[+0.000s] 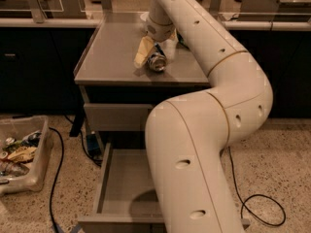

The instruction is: Place pepsi can into middle drawer

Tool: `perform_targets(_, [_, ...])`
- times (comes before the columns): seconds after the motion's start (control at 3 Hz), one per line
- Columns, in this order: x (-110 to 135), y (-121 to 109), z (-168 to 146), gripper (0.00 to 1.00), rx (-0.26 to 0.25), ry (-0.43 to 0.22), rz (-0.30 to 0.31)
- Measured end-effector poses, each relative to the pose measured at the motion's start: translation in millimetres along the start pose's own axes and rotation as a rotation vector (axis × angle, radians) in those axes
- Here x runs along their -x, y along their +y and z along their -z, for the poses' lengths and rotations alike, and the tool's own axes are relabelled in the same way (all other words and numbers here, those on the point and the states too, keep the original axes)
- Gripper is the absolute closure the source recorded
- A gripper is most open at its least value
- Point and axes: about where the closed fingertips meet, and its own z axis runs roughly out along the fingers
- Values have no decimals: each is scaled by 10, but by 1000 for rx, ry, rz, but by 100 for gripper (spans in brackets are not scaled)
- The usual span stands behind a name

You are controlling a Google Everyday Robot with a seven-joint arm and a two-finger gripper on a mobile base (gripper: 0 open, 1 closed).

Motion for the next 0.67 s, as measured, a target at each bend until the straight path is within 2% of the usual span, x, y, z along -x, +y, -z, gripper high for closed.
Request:
perform_targets(0.33, [71,191,-247,0,37,36,50])
perform_targets(0.67, [73,192,-249,19,37,36,51])
